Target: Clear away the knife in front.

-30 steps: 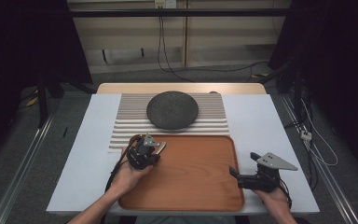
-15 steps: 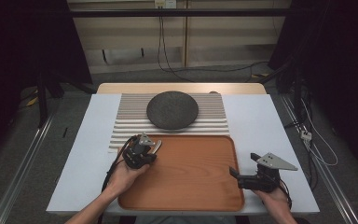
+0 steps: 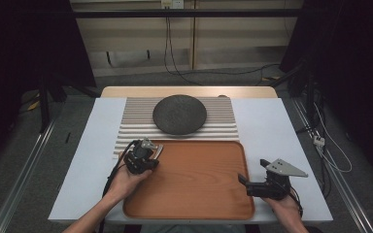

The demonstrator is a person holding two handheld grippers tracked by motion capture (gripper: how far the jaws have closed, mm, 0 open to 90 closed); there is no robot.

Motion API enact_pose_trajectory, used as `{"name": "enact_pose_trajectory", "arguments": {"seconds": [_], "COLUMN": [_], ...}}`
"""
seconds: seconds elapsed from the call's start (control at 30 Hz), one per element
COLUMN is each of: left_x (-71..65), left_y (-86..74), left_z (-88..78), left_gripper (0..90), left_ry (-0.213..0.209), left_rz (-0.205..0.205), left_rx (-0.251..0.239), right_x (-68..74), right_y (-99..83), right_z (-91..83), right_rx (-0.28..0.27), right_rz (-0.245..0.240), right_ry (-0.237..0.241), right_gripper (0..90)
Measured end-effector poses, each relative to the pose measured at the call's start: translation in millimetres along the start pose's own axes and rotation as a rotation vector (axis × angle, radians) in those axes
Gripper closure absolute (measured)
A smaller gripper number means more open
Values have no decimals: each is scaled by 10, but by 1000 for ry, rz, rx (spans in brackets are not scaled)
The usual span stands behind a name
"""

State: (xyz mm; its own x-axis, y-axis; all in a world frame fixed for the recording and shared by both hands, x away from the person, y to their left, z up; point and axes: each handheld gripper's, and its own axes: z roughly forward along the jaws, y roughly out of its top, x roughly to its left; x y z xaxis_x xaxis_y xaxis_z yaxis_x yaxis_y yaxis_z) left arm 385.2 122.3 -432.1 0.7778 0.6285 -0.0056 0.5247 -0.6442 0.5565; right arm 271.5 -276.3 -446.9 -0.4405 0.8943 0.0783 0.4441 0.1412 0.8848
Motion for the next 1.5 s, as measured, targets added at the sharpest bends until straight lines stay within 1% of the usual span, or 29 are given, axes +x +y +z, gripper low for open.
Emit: {"name": "enact_pose_trajectory", "arguments": {"seconds": [0.03, 0.07, 0.13, 0.17, 0.2, 0.3, 0.37, 0.4, 0.43, 0.47, 0.53, 0.67, 0.83, 0.87, 1.0, 1.03, 1.07, 1.13, 1.33, 1.37, 1.5], "left_x": [-7, -3, 8, 18, 27, 48, 57, 66, 55, 44, 24, 40, 78, 82, 98, 90, 97, 101, 115, 117, 116], "left_y": [-5, -8, -22, -30, -39, -69, -82, -86, -98, -107, -135, -187, -223, -229, -255, -256, -260, -262, -289, -292, -295], "left_z": [-2, -8, -17, -23, -30, -47, -58, -69, -68, -75, -98, -119, -136, -140, -158, -162, -161, -165, -178, -180, -184], "left_gripper": [900, 900, 900, 900, 900, 900, 900, 900, 900, 900, 900, 900, 900, 900, 900, 900, 900, 900, 900, 900, 900], "left_ry": [5, 14, 17, 8, 15, 14, 20, 15, 31, 38, 50, 49, 50, 55, 67, 84, 70, 68, 70, 65, 66], "left_rz": [-1, 9, 6, 0, 1, -12, -13, -4, -7, -2, 14, -7, -20, -30, -37, -36, -34, -34, -48, -50, -44], "left_rx": [1, 2, 1, 1, 2, -2, 1, 7, 0, 0, 7, -9, -20, -20, -20, -16, -19, -16, -22, -23, -20], "right_x": [-3, -5, 0, 3, 7, 11, 5, 2, 4, 6, 8, 11, 16, 14, 11, 17, 19, 21, 18, 18, 18], "right_y": [0, 0, 0, 1, 1, 1, 1, 1, 1, 0, 0, 4, 4, 4, 4, 6, 6, 6, 5, 4, 4], "right_z": [1, 0, -2, -3, -3, -4, 2, 3, 4, 5, 11, 20, 16, 15, 20, 23, 26, 26, 24, 25, 25], "right_rx": [1, 1, 1, 1, 1, 1, 1, 3, 4, 4, 4, 8, 7, 7, 8, 8, 9, 9, 9, 10, 9], "right_rz": [2, 0, -3, -3, -5, -2, -2, -6, -6, -7, -6, -9, -7, -5, -10, -9, -12, -14, -9, -10, -12], "right_ry": [0, 0, 1, 2, 2, 2, 2, 3, 4, 4, 5, 6, 6, 4, 7, 8, 10, 11, 8, 9, 10], "right_gripper": [15, 15, 15, 15, 15, 15, 15, 15, 14, 14, 15, 15, 15, 15, 15, 15, 15, 15, 15, 15, 15]}}
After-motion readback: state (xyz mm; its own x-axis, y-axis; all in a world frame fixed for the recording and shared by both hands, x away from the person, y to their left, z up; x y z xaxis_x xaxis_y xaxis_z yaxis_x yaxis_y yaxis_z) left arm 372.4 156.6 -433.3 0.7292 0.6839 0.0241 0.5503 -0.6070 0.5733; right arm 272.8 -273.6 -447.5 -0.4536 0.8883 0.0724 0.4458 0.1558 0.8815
